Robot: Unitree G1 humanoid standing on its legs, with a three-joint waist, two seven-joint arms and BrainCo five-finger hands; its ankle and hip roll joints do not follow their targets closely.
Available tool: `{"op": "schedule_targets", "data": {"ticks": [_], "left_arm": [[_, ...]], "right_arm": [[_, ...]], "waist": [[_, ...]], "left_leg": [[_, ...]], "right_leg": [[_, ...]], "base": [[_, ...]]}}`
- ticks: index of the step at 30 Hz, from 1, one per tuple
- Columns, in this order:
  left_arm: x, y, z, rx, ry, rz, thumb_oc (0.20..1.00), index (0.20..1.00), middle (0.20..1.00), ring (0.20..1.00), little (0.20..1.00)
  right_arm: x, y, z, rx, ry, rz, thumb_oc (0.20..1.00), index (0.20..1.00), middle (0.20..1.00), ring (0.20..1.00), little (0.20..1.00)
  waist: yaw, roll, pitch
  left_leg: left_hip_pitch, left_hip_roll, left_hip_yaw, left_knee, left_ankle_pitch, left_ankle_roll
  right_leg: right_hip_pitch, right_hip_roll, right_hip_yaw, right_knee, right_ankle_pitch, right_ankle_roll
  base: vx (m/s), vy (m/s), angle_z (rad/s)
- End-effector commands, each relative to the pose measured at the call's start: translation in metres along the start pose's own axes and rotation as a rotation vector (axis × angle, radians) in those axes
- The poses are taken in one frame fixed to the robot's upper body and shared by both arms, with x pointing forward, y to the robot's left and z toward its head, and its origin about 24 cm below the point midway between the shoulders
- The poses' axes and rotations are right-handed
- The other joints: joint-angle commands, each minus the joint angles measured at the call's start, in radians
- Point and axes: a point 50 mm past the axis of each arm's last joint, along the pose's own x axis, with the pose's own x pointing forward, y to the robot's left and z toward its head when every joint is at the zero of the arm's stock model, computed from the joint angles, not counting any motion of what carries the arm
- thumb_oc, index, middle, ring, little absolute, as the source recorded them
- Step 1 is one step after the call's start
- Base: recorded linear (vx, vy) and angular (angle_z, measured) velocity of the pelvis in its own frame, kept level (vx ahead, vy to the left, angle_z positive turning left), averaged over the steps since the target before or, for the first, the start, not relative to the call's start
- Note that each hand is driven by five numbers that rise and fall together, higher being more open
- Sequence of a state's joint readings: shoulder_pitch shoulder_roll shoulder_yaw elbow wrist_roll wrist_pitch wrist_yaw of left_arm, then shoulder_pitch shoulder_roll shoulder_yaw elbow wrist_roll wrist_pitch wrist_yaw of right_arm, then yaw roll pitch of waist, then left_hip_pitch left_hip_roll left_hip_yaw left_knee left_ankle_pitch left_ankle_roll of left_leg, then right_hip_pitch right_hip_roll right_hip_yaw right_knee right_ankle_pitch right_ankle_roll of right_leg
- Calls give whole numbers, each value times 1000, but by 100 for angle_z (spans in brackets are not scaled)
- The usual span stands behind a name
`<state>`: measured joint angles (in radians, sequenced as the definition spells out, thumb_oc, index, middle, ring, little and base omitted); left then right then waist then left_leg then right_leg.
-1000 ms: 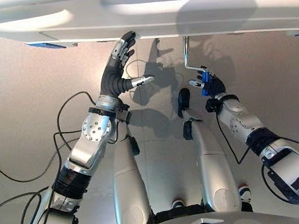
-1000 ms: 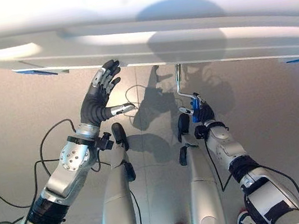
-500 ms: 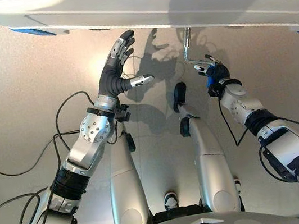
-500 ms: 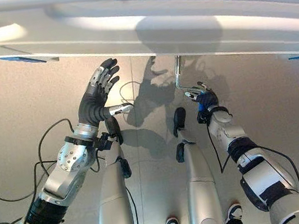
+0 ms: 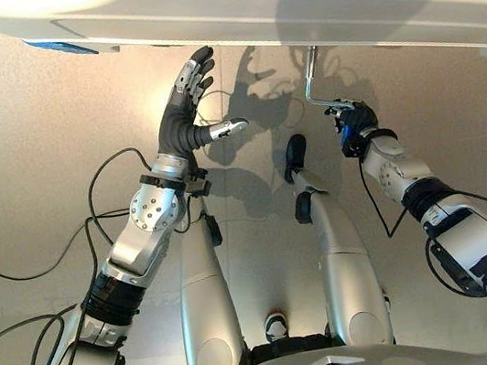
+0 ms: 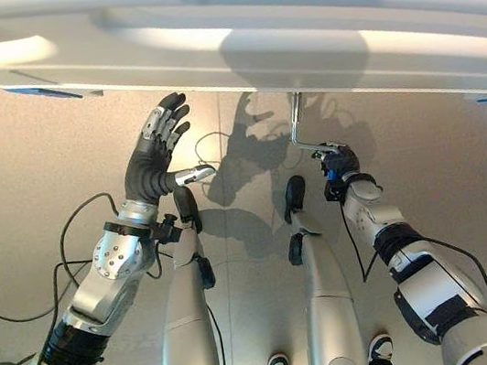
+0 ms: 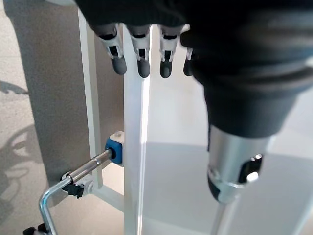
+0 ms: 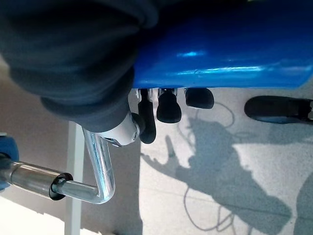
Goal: Raise the hospital bed
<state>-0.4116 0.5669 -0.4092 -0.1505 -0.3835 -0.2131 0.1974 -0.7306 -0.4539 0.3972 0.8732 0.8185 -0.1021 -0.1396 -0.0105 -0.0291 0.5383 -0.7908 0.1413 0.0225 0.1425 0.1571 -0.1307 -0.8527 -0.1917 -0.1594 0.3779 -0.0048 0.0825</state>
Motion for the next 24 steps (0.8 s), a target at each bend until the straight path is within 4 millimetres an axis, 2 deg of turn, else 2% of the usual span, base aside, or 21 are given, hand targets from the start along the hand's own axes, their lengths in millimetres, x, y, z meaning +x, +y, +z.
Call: {"op": "schedule_targets", "data": {"ticks": [1,6,10,11,12,13,15,19,20,24], "left_arm": [[-4,-12,39,-21,-197,-49,1000,1000,1000,1000,1000],[-2,-14,38,-19,-195,-55,1000,1000,1000,1000,1000],[-3,-12,38,-16,-191,-45,1000,1000,1000,1000,1000],[-4,-11,39,-16,-195,-41,1000,1000,1000,1000,1000],[-5,-7,41,-25,-202,-30,1000,1000,1000,1000,1000],[-5,-7,41,-26,-201,-30,1000,1000,1000,1000,1000],[-8,-4,44,-60,-207,-22,1000,1000,1000,1000,1000],[-15,-2,46,-74,-199,-33,1000,1000,1000,1000,1000],[-15,-3,49,-70,-203,-50,1000,1000,1000,1000,1000],[-16,-4,52,-97,-210,-67,1000,1000,1000,1000,1000]], "right_arm": [[5,20,14,48,-31,71,200,200,200,200,200],[4,14,-4,40,40,42,200,200,200,200,200],[1,26,3,108,-6,91,200,200,200,200,200],[-3,36,9,146,-43,140,200,200,200,200,200],[-14,51,18,212,-113,234,200,200,200,200,200],[-15,51,17,212,-112,234,200,200,200,200,200],[-34,61,24,268,-177,346,200,200,200,200,200],[-68,60,31,295,-252,486,200,200,200,200,200],[-81,62,40,286,-283,564,200,200,200,200,200],[-97,69,52,276,-306,675,200,200,200,200,200]], "waist": [[25,-10,-18],[31,-9,-18],[30,-13,-18],[28,-17,-18],[21,-29,-18],[21,-29,-18],[14,-47,-18],[11,-69,-18],[15,-72,-18],[27,-75,-18]], "left_leg": [[-12,7,-8,92,-93,-5],[-13,10,-11,91,-92,-5],[-13,13,-12,88,-89,-5],[-9,15,-11,83,-87,-6],[-6,16,-13,78,-84,-6],[-5,16,-13,78,-84,-6],[-4,17,-14,76,-81,-7],[-5,14,-26,74,-76,-10],[-6,12,-34,72,-73,-11],[-10,10,-43,72,-71,-12]], "right_leg": [[44,-32,18,-158,114,85],[46,-31,14,-158,112,86],[46,-29,8,-157,110,87],[46,-28,9,-156,109,88],[45,-26,11,-154,108,89],[46,-27,11,-154,108,89],[49,-27,8,-152,103,89],[61,-33,-4,-149,103,90],[69,-37,-14,-150,105,92],[78,-42,-28,-151,107,95]], "base": [[0,0,0],[0,0,0],[0,0,0],[16,-42,2],[13,-33,2],[10,-46,1],[8,-54,1],[13,-41,8],[11,-8,11],[9,-2,16]]}}
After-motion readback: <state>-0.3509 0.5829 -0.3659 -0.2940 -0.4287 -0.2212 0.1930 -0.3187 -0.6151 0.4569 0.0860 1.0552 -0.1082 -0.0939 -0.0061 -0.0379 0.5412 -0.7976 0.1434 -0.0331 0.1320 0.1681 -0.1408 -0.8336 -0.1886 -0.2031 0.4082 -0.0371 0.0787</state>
